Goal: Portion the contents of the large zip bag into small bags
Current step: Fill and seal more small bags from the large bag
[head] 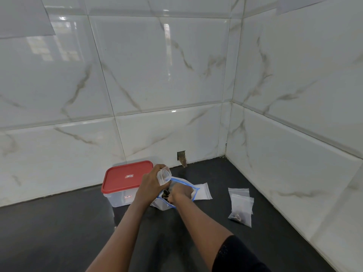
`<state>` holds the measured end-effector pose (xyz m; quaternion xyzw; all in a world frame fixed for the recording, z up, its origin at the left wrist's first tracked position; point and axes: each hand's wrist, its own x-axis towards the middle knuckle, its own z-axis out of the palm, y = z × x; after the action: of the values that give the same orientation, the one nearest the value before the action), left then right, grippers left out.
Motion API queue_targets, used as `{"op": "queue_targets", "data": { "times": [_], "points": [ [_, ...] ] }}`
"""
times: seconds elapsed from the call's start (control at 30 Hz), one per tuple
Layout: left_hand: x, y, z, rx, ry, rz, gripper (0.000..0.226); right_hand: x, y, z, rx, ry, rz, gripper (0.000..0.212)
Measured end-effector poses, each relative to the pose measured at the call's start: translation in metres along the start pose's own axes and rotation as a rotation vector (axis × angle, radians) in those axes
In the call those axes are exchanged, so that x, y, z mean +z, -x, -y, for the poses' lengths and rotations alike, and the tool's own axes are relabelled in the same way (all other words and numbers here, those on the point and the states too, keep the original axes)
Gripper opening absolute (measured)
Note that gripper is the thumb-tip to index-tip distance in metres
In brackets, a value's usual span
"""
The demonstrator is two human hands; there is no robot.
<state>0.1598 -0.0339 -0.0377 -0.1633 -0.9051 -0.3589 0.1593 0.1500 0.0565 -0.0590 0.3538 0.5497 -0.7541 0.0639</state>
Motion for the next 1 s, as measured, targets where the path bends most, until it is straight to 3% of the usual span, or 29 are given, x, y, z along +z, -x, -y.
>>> {"op": "queue_targets", "data": {
  "times": [0.17,0.6,0.77,0.93,1.0],
  "points": [
    [0.0,0.001,0.0,-0.001,0.001,-0.001,0.047,-0.003,-0.006,0.005,0.089,-0.065,-0.028,0.028],
    [-0.005,0.005,0.0,0.012,0.008,0.0,0.044,-0.003,0.007,0.01,0.183,-0.105,0.148,0.007],
    [-0.003,0.009,-0.005,0.022,0.025,0.009,0.043,-0.003,0.001,0.004,0.164,-0.148,0.173,0.008],
    [-0.002,0.007,-0.006,0.003,-0.005,-0.007,0.042,-0.007,0.013,0.006,0.119,-0.157,0.096,0.025],
    [-0.002,0.006,-0.006,-0.007,-0.017,-0.019,0.043,-0.007,0.016,0.006,0.101,-0.171,0.093,0.019]
  ]
}}
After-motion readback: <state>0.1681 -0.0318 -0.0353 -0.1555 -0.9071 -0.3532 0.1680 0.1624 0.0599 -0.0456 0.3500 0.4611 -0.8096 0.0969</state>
